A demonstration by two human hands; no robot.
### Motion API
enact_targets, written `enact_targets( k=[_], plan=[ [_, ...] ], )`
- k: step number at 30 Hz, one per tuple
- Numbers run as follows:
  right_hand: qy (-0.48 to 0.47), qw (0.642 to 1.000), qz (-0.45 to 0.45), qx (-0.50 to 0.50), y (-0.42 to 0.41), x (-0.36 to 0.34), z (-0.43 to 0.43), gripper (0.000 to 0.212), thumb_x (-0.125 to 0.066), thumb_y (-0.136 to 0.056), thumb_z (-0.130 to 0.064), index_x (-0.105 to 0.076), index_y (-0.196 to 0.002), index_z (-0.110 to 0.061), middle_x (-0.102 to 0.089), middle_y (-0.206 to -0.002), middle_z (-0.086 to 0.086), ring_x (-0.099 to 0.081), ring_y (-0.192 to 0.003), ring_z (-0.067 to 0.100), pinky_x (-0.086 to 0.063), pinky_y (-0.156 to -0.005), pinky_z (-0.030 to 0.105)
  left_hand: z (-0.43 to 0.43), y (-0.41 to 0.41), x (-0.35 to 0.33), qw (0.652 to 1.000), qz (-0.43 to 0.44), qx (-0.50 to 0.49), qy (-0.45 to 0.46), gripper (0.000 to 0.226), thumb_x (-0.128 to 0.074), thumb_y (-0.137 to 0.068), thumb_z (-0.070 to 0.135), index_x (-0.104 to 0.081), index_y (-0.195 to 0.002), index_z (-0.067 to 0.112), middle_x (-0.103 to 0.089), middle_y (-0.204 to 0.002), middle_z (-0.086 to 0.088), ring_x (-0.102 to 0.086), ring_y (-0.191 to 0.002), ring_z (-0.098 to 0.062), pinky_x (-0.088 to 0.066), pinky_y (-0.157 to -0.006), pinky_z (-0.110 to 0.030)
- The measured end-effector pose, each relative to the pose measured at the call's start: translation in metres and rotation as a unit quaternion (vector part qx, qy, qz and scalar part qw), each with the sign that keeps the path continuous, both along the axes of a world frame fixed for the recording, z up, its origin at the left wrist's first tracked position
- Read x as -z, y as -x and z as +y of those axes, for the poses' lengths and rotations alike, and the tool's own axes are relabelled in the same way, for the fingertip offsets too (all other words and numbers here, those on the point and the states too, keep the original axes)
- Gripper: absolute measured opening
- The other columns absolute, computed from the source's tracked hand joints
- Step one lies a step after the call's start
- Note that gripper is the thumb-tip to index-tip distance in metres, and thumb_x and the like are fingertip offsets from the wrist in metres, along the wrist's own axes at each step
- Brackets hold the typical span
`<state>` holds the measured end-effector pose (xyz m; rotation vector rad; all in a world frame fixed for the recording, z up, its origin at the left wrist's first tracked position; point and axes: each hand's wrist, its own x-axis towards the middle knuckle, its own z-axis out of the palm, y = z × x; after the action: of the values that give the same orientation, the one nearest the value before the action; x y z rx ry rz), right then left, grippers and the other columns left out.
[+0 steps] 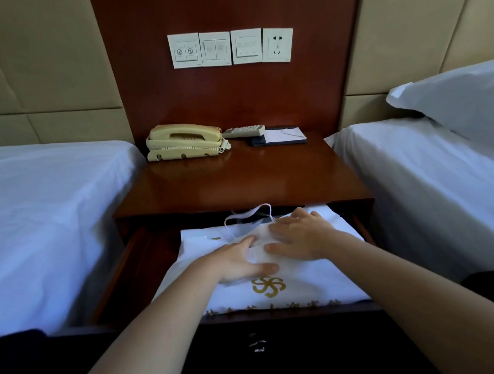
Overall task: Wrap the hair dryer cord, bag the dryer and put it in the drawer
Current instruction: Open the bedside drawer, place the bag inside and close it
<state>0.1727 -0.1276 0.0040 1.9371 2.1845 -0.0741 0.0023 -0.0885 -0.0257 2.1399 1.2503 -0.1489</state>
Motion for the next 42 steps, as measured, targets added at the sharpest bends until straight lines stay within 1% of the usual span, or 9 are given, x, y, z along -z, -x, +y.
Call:
enact_targets(
  k=[3, 6, 9, 17, 23, 28, 32, 37, 42],
  plan=[
    [0.009, 1.0, -0.019, 0.012, 0.003, 0.005, 0.011, 0.065, -0.019, -0.091, -0.062, -0.036, -0.14, -0.025, -0.033, -0.15, -0.002, -0.025, -0.134, 0.026, -0.024, -0.104, 0.044, 0.005, 0.001, 0.004, 1.0, 0.011, -0.007, 0.0, 0.113, -0.053, -0.061, 0.084, -0.005, -0.15, 0.034, -0.018, -0.159, 0.006, -0.026, -0.143, -0.022, -0.028, -0.114, -0.041],
    [0.006, 0.996, 0.048, 0.072, 0.002, 0.019, 0.015, 0.065, -0.019, -0.091, -0.063, -0.02, -0.148, -0.031, -0.014, -0.158, -0.009, -0.007, -0.145, 0.024, -0.012, -0.113, 0.047, 0.003, 0.001, 0.009, 0.999, 0.005, -0.015, -0.036, 0.111, -0.051, -0.061, 0.085, -0.005, -0.15, 0.037, -0.015, -0.16, 0.01, -0.021, -0.145, -0.021, -0.023, -0.115, -0.044],
    [0.005, 0.981, 0.118, 0.152, -0.004, 0.022, 0.019, 0.059, -0.023, -0.091, -0.063, -0.012, -0.146, -0.044, -0.004, -0.159, -0.011, -0.003, -0.146, 0.029, -0.014, -0.112, 0.053, 0.005, -0.002, 0.006, 0.997, 0.016, -0.017, -0.068, 0.104, -0.05, -0.065, 0.084, -0.004, -0.148, 0.042, -0.016, -0.159, 0.011, -0.017, -0.146, -0.022, -0.014, -0.115, -0.051],
    [-0.031, 0.957, 0.168, 0.236, -0.014, 0.025, 0.033, 0.056, -0.03, -0.091, -0.058, -0.031, -0.141, -0.032, -0.026, -0.153, 0.005, -0.023, -0.138, 0.036, -0.026, -0.105, 0.052, 0.028, -0.013, 0.005, 0.993, 0.054, -0.011, -0.103, 0.109, -0.049, -0.062, 0.086, 0.004, -0.147, 0.045, 0.011, -0.16, 0.009, 0.005, -0.148, -0.025, -0.001, -0.113, -0.062],
    [-0.094, 0.963, 0.163, 0.192, -0.017, 0.029, 0.027, 0.051, -0.03, -0.094, -0.048, -0.039, -0.137, -0.022, -0.04, -0.143, 0.011, -0.035, -0.131, 0.033, -0.031, -0.101, 0.047, 0.025, -0.02, 0.023, 0.977, 0.047, 0.002, -0.206, 0.087, -0.037, -0.075, 0.08, -0.001, -0.148, 0.046, -0.004, -0.161, 0.012, -0.003, -0.148, -0.016, -0.003, -0.113, -0.057],
    [-0.052, 0.979, 0.128, 0.15, -0.032, 0.031, -0.007, 0.063, -0.033, -0.091, -0.059, -0.008, -0.146, -0.041, -0.006, -0.159, 0.0, -0.01, -0.145, 0.028, -0.02, -0.11, 0.054, 0.032, -0.02, 0.019, 0.969, 0.072, -0.03, -0.233, 0.088, -0.035, -0.071, 0.084, -0.017, -0.146, 0.041, -0.022, -0.157, 0.007, -0.022, -0.144, -0.019, -0.015, -0.111, -0.052],
    [0.018, 0.99, 0.075, 0.118, -0.031, 0.031, -0.021, 0.076, -0.037, -0.089, -0.061, 0.011, -0.146, -0.043, 0.025, -0.156, 0.002, 0.012, -0.145, 0.035, -0.011, -0.111, 0.06, 0.029, -0.019, 0.016, 0.942, 0.156, -0.066, -0.289, 0.091, -0.018, -0.078, 0.082, -0.011, -0.15, 0.026, -0.018, -0.158, -0.004, -0.011, -0.147, -0.025, 0.0, -0.114, -0.057],
    [-0.008, 0.995, 0.066, 0.072, -0.04, 0.039, -0.021, 0.077, -0.041, -0.093, -0.049, 0.014, -0.146, -0.039, 0.03, -0.154, 0.008, 0.012, -0.145, 0.036, -0.011, -0.115, 0.049, 0.027, 0.004, 0.021, 0.967, 0.107, -0.015, -0.232, 0.063, -0.016, -0.095, 0.058, 0.005, -0.15, 0.035, 0.004, -0.161, 0.006, 0.004, -0.148, -0.017, -0.002, -0.113, -0.059],
    [-0.006, 0.982, 0.159, 0.098, -0.045, 0.048, -0.019, 0.091, -0.058, -0.087, -0.039, 0.012, -0.145, -0.042, 0.028, -0.155, 0.007, 0.011, -0.145, 0.035, -0.014, -0.117, 0.049, 0.037, 0.034, 0.031, 0.981, 0.093, -0.035, -0.168, 0.071, -0.029, -0.092, 0.06, 0.007, -0.149, 0.038, 0.004, -0.161, 0.006, -0.001, -0.148, -0.018, -0.012, -0.116, -0.05]
  ],
)
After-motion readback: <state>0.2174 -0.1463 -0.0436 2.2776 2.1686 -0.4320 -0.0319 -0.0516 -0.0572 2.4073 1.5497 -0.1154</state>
